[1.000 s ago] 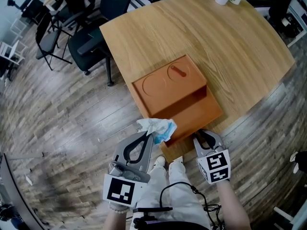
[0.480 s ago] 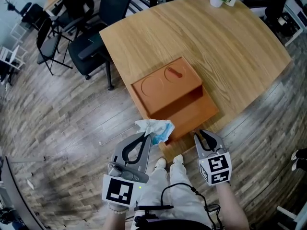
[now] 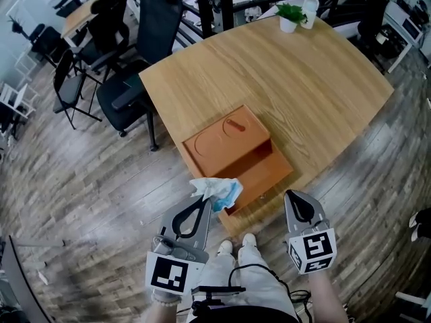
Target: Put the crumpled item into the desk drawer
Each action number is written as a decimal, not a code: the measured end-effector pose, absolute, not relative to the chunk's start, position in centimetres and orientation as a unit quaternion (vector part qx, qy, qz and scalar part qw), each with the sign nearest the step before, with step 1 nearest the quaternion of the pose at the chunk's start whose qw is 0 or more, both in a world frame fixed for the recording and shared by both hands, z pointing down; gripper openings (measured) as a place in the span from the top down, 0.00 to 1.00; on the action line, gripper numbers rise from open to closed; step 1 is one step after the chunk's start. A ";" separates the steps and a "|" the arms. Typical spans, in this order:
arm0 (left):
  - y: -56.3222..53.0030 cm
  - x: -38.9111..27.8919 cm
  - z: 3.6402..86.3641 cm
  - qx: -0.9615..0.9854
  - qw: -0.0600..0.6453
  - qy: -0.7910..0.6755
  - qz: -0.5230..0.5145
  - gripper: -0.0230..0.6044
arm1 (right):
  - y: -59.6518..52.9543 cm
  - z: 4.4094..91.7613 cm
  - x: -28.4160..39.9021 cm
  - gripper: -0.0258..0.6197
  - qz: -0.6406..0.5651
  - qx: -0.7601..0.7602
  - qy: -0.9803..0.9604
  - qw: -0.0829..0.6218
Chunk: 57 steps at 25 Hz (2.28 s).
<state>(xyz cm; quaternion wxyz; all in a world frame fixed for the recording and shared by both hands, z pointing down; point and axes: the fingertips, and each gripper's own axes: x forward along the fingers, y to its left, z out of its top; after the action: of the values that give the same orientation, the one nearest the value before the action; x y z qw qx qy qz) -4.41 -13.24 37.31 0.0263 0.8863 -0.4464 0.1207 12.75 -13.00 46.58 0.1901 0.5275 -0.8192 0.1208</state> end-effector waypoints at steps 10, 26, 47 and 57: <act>-13.7 -2.9 32.7 0.902 -0.003 -0.419 0.102 0.95 | -12.8 38.9 14.7 0.96 0.075 0.569 -0.806 0.146; -15.0 -1.4 31.9 0.914 -0.006 -0.393 0.100 0.95 | -12.3 35.9 16.0 0.96 0.064 0.597 -0.790 0.124; -18.9 5.4 44.1 0.921 0.080 -0.320 0.204 0.95 | -9.8 38.1 18.9 0.96 0.101 0.620 -0.769 0.117; -20.0 7.1 50.8 0.902 0.126 -0.311 0.272 0.95 | -9.1 39.5 19.4 0.96 0.116 0.623 -0.764 0.120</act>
<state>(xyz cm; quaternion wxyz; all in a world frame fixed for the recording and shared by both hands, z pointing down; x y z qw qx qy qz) 7.06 -20.03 50.76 0.1261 0.9019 -0.3106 0.2724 19.39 -9.07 39.54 0.1195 0.6228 -0.7643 0.1165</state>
